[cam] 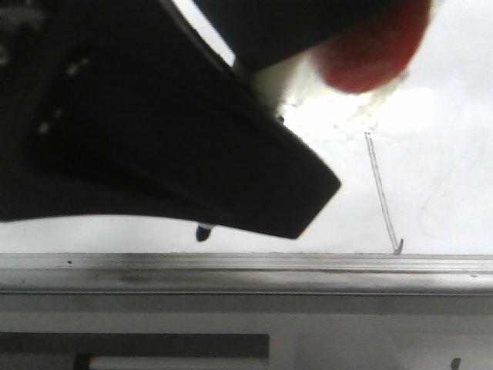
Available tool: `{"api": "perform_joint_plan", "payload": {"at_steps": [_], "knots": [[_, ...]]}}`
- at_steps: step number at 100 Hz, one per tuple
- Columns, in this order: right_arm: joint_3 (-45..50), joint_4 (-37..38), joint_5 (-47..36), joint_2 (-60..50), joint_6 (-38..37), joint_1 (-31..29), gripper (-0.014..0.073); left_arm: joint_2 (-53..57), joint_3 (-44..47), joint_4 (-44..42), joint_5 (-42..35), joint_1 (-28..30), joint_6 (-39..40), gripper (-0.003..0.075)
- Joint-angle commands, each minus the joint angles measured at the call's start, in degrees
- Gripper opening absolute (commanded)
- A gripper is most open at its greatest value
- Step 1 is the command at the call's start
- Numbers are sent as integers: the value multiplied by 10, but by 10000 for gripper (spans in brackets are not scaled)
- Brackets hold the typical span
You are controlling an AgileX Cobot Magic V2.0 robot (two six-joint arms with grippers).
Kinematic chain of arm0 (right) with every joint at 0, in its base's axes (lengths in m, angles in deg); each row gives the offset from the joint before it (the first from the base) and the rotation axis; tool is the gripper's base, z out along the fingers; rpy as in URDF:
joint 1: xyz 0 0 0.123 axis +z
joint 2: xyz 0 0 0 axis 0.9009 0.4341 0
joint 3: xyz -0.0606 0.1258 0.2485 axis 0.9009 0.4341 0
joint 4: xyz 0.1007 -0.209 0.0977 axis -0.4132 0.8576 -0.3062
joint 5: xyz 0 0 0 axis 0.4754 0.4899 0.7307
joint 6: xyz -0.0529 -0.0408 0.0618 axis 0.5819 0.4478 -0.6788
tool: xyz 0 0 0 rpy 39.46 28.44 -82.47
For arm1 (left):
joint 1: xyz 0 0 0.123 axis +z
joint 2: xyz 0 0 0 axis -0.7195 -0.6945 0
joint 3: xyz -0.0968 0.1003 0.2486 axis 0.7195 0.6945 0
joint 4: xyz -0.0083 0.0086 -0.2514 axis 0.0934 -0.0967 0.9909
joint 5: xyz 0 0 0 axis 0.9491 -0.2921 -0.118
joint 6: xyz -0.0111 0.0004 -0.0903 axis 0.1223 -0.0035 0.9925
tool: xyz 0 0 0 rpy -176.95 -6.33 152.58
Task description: Write number 9 on whiteboard
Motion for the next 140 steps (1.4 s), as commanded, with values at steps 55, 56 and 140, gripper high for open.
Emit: {"api": "perform_joint_plan", "payload": {"at_steps": [55, 56, 140], "knots": [[-21, -6, -49, -4, 5, -5, 328, 11, -3, 39, -26, -6, 3, -20], [-21, -6, -49, -4, 5, -7, 360, 11, -1, 39, -26, -6, 3, -20], [-17, 14, -114, -200, 4, -98, -46, 9, 63, 203, -236, -10, 103, -21]]}}
